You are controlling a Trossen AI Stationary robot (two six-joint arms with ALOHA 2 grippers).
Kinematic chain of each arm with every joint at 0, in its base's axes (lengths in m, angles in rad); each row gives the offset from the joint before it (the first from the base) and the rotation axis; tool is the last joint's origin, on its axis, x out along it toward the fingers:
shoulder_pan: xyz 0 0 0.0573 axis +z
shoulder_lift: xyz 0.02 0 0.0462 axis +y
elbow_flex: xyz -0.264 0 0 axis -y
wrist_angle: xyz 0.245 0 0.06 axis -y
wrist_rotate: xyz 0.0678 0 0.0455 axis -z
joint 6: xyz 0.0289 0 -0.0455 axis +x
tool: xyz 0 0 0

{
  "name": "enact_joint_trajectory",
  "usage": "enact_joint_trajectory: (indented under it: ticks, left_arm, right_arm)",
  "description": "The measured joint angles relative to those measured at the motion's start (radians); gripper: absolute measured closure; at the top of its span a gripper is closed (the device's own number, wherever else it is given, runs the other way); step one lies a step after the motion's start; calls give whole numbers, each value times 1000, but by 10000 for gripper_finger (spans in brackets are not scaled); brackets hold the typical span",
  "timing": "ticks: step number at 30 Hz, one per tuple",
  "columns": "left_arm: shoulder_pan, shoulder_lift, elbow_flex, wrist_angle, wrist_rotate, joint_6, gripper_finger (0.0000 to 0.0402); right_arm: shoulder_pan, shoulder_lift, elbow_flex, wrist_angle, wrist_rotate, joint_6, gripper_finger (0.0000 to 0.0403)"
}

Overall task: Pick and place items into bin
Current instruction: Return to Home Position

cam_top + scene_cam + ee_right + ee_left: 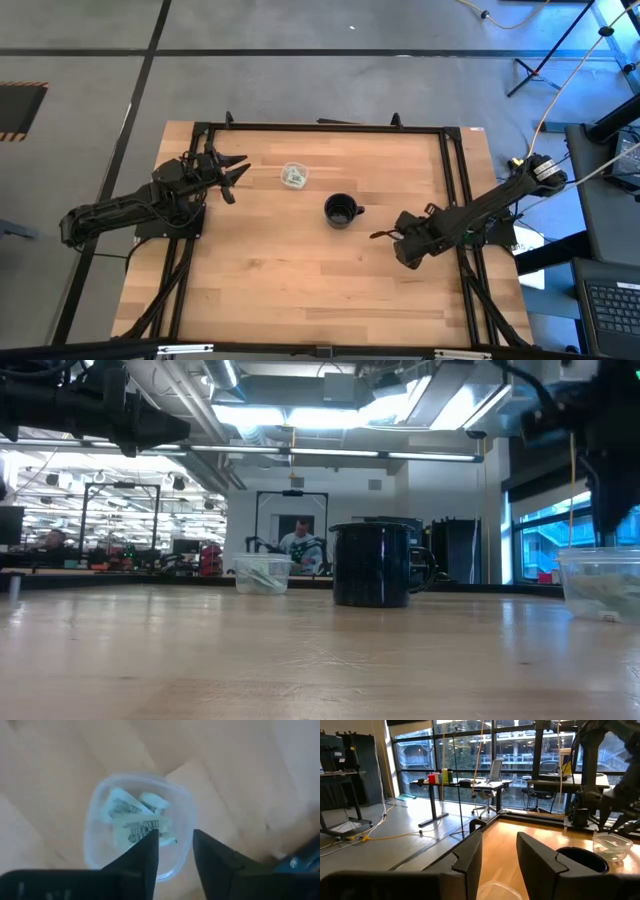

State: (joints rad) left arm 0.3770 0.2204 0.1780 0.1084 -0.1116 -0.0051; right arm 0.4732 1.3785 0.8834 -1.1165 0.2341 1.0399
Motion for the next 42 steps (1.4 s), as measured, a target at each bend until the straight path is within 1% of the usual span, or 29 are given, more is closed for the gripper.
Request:
enact_joint_trajectory:
  ticks: [1,3,4,6,8,10,14,16,18,22,24,28,31,35,39,42]
  left_arm:
    - [0,0,0,0,0,0,285]
    - [0,0,0,0,0,0,286]
    - [0,0,0,0,0,0,286]
    - [0,0,0,0,0,0,285]
    - [0,0,0,0,0,0,284]
    - [0,0,0,0,2,-2,283]
    - [0,0,0,0,3,-36,285]
    - [0,0,0,0,-2,-31,286]
    - [0,-5,1,-4,-22,-25,285]
    - [0,-30,2,-22,-91,-25,281]
    - [0,-47,2,-37,-103,-26,281]
    - [0,-91,3,-72,-99,-48,283]
    - [0,-122,3,-106,-94,-60,284]
    - [0,-168,3,-157,-107,-38,281]
    - [0,-220,3,-183,-129,-43,283]
    - [0,-220,17,-210,-129,-43,285]
  right_arm:
    - [0,0,28,-26,1,18,279]
    - [0,-2,74,-66,14,131,280]
    - [0,-4,94,-71,16,121,280]
    - [-4,-9,120,-31,28,42,280]
    - [-37,-28,125,43,66,-48,281]
    - [-95,-56,115,150,100,-171,281]
    - [-254,-137,48,430,103,-462,281]
    - [-325,-198,8,531,86,-564,281]
    - [-373,-274,-39,607,70,-629,281]
    - [-419,-457,-157,778,58,-742,281]
    - [-433,-542,-222,839,46,-776,281]
    - [-443,-703,-349,939,-30,-788,281]
    - [-446,-806,-432,980,-26,-790,281]
    - [-444,-929,-511,999,-27,-790,281]
    - [-446,-1048,-567,1000,-19,-792,281]
    - [-445,-1140,-600,1005,-18,-809,281]
